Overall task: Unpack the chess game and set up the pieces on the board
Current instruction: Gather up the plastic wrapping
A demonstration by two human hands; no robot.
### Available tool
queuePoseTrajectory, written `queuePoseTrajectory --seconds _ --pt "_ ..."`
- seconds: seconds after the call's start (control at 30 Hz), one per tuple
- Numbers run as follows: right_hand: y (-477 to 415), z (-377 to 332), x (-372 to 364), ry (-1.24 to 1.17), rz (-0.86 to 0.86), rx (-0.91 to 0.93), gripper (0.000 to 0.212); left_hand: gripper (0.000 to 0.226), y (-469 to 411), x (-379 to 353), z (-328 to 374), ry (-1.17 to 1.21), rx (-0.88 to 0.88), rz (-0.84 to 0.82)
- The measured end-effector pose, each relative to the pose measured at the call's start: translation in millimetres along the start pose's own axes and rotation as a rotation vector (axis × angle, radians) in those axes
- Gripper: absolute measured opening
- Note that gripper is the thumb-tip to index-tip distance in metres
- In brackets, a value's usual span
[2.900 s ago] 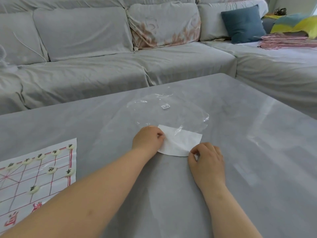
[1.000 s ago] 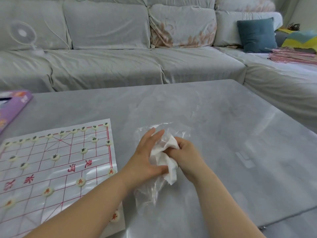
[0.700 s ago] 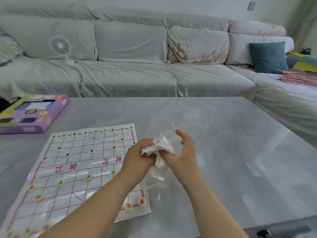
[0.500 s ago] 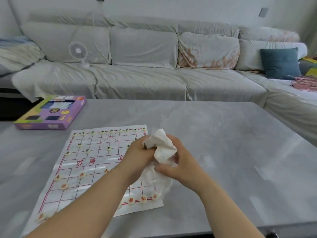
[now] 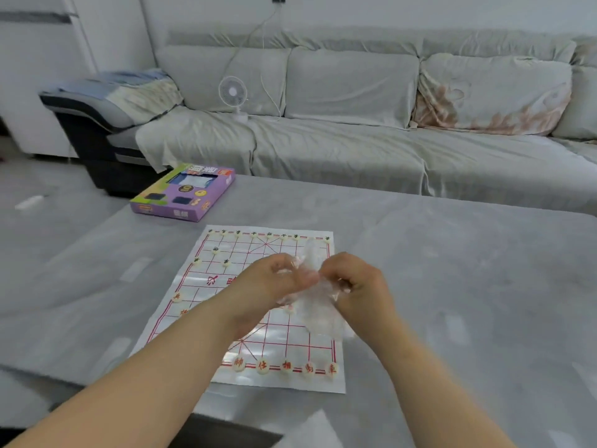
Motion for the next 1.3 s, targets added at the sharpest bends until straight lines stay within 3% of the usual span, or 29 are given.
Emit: queuePoseTrajectory --seconds 0.13,0.27,0.37,0.47,0.57,0.63,0.77,0.9,1.03,1.3 --pt "-22 -17 -32 -0.028 -0.069 0.128 0.021 0.017 17 23 -11 0.065 -0.088 0.138" --pt "-26 -32 -62 -0.06 -0.17 0.105 0.021 0.024 26 54 -25 0.062 -0.138 0.251" --pt "-23 -46 -79 -0.105 -0.15 0.055 0.027 0.022 34 77 -27 0.087 -0.212 0.354" --pt "-25 -60 -91 -0.277 -0.16 -0.186 0.033 0.026 43 101 -26 0.12 -0.359 0.457" --pt "-25 -71 -112 -0.662 -0.255 -0.517 0.03 0.037 51 122 -35 0.065 -0.438 0.502" --pt "-25 -79 -129 -0.787 -0.29 -0.58 0.045 0.043 57 133 -46 -0.01 -0.441 0.5" --pt "-32 -95 -159 -0.716 -0.31 -0.546 0.038 0.056 68 154 -66 -0.121 -0.403 0.498" --pt "-33 -99 -182 -0.716 -0.299 -0.548 0.039 0.036 80 180 -80 -0.186 -0.394 0.451" --pt "-37 -103 -193 -0.673 -0.356 -0.497 0.018 0.022 95 201 -89 0.088 -0.329 0.329" --pt "-28 -136 -244 -0.688 -0.485 -0.409 0.026 0.037 133 233 -121 0.103 -0.198 0.556"
Point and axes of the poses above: each hand's wrist, its own y-axis away from the middle knuckle, its own x-axis out of the back of the hand, z = x × y, the point moved 1 cm from there along -y, towards the middle knuckle, and after that the axes turned 11 degrees about x, right-handed, at the moved point
